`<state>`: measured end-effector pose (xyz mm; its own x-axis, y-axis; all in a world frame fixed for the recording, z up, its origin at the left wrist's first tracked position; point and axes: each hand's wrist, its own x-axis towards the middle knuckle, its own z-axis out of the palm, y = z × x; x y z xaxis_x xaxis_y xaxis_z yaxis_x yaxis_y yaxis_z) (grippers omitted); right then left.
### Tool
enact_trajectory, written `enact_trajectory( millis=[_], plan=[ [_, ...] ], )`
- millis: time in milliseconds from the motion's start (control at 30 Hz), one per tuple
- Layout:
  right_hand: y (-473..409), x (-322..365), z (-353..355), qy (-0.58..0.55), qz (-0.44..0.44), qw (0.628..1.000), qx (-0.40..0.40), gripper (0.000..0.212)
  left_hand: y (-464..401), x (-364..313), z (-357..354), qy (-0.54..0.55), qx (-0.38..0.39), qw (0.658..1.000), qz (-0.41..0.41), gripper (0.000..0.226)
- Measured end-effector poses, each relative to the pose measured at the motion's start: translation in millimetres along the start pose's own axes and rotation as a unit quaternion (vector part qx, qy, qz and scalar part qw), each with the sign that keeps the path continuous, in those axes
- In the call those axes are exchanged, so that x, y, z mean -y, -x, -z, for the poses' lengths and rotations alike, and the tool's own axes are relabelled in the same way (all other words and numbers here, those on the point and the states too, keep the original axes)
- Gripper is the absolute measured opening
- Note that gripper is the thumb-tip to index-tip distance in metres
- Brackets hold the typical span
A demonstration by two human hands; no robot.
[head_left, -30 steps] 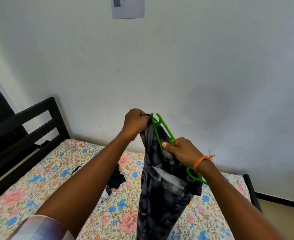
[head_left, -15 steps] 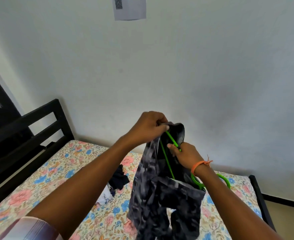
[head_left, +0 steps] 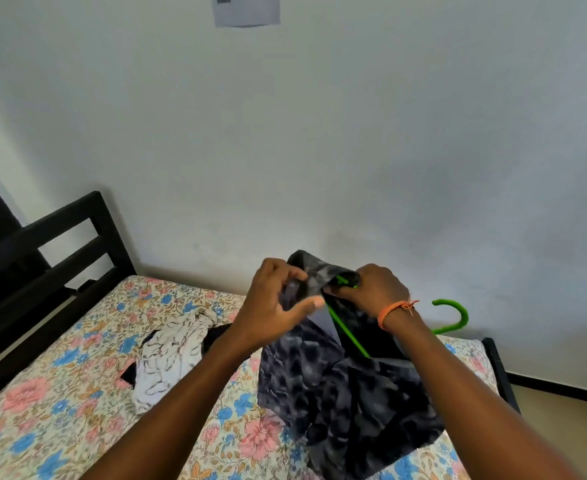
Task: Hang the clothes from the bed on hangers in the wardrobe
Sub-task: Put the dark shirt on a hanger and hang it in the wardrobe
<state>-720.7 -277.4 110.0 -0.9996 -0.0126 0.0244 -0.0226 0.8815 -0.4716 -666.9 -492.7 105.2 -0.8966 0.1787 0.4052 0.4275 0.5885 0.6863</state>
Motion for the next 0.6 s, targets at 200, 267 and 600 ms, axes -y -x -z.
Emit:
enact_trajectory(
  millis=[200, 267, 600],
  plan=[
    [7.1, 11.0, 5.6, 0.018, 0.046, 0.998, 0.026, 0.064, -28.0, 17.9, -3.3, -0.300, 0.063, 0.941, -0.145, 0.054],
    [8.0, 10.5, 9.0, 0.029, 0.061, 0.997, 0.034, 0.062, -37.0, 17.7, -1.0, -0.319, 0.065, 0.929, -0.175, 0.046],
    [52.4, -22.8, 10.8, -0.008, 0.244, 0.881, -0.406, 0.042, -52.2, 12.9, -5.4, -0.135, -0.030, 0.977, -0.161, 0.017]
  ],
)
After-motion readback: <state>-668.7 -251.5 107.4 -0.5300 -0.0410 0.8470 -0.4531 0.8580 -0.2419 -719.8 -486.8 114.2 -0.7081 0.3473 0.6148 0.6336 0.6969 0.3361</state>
